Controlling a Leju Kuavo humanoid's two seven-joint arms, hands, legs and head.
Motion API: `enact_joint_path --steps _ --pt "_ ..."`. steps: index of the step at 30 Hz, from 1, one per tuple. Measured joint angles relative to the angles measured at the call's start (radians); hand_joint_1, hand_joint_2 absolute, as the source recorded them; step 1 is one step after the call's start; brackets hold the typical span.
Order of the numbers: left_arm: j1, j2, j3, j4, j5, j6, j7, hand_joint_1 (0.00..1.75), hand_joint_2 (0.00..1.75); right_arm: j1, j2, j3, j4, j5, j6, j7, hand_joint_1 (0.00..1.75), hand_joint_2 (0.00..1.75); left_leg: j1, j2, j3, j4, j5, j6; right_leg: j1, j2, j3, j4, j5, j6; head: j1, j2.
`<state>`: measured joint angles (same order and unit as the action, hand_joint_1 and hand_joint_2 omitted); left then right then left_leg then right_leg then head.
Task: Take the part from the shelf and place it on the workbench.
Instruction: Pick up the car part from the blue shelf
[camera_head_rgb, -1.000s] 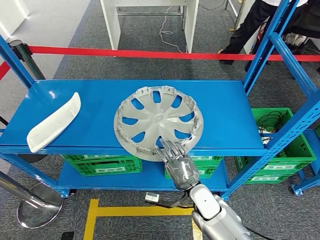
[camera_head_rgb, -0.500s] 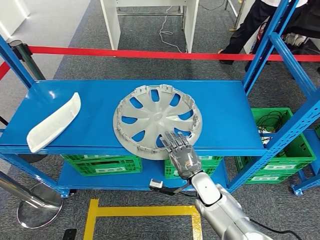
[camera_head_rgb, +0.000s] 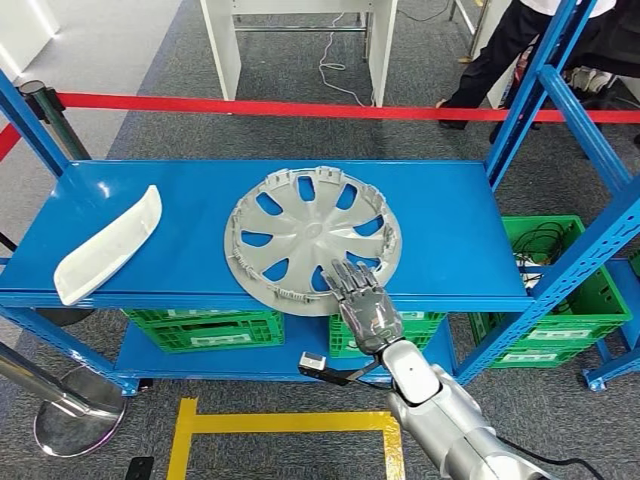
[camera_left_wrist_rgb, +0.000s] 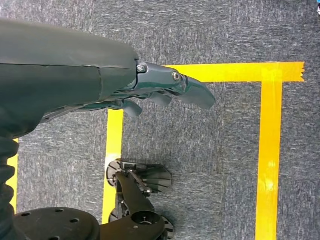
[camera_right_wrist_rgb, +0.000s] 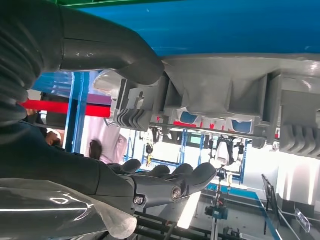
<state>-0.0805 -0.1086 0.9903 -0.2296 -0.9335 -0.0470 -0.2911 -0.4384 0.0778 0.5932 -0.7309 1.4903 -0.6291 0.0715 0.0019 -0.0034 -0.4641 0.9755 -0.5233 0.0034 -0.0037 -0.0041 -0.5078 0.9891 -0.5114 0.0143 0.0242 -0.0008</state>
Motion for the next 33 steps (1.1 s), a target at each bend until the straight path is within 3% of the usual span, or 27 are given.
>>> enact_joint_path --steps 8,19,33 --pt "0.002 0.000 0.000 0.000 0.001 0.000 -0.001 0.00 1.75 0.015 0.000 0.007 -0.020 -0.003 0.003 -0.009 0.00 1.75 0.000 0.000 0.000 0.000 0.000 0.000 0.000 0.000 0.000 0.000 0.000 0.000 0.000 0.000" --pt "0.013 0.000 0.000 0.000 0.008 0.005 -0.010 0.00 1.75 0.117 -0.022 0.075 -0.201 0.009 0.076 -0.028 0.00 1.75 0.000 0.000 -0.002 0.000 0.000 0.000 0.000 0.000 -0.002 0.000 0.000 0.000 0.000 0.000" --pt "0.012 0.000 0.000 0.000 0.002 0.005 -0.016 0.00 1.75 0.130 -0.040 0.131 -0.254 0.001 0.112 -0.040 0.00 1.75 0.000 0.000 -0.002 0.000 0.000 0.000 0.000 0.000 -0.002 0.000 0.000 0.000 0.000 0.000"
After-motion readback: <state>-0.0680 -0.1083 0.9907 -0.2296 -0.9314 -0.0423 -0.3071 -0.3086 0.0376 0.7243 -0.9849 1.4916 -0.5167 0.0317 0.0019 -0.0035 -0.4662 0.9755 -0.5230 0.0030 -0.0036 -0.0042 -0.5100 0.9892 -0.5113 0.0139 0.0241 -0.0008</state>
